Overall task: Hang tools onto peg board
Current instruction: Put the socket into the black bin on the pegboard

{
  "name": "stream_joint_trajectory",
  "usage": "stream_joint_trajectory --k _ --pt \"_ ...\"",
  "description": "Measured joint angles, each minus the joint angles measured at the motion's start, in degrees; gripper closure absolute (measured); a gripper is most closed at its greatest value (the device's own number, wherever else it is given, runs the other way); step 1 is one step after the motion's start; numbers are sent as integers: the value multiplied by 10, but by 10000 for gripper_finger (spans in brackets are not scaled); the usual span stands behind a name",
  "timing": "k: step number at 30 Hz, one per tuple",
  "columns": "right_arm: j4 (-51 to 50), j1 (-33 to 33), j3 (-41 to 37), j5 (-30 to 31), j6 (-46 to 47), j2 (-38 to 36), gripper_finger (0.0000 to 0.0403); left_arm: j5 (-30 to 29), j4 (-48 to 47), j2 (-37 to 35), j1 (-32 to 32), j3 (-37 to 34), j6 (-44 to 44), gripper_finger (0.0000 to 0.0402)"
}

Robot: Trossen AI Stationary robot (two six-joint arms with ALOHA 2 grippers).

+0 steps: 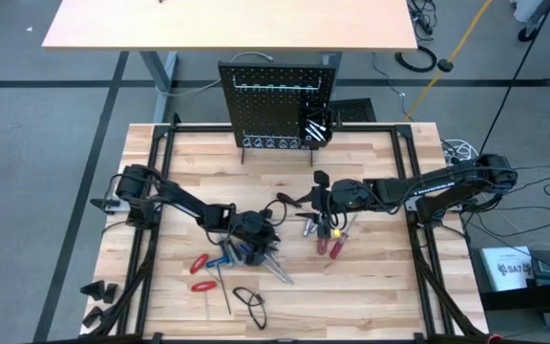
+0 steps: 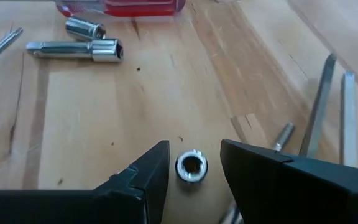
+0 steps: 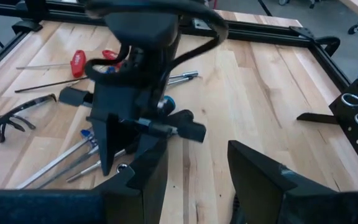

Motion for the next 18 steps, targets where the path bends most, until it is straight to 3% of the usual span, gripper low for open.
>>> stream_joint_trajectory --k 5,13,18 --pt "0 0 0 0 2 0 243 0 -7 18 2 6 6 260" --pt "-5 0 0 1 1 0 243 1 -34 19 3 7 6 323" --pt "-5 0 0 1 1 0 243 0 -35 19 3 7 6 325"
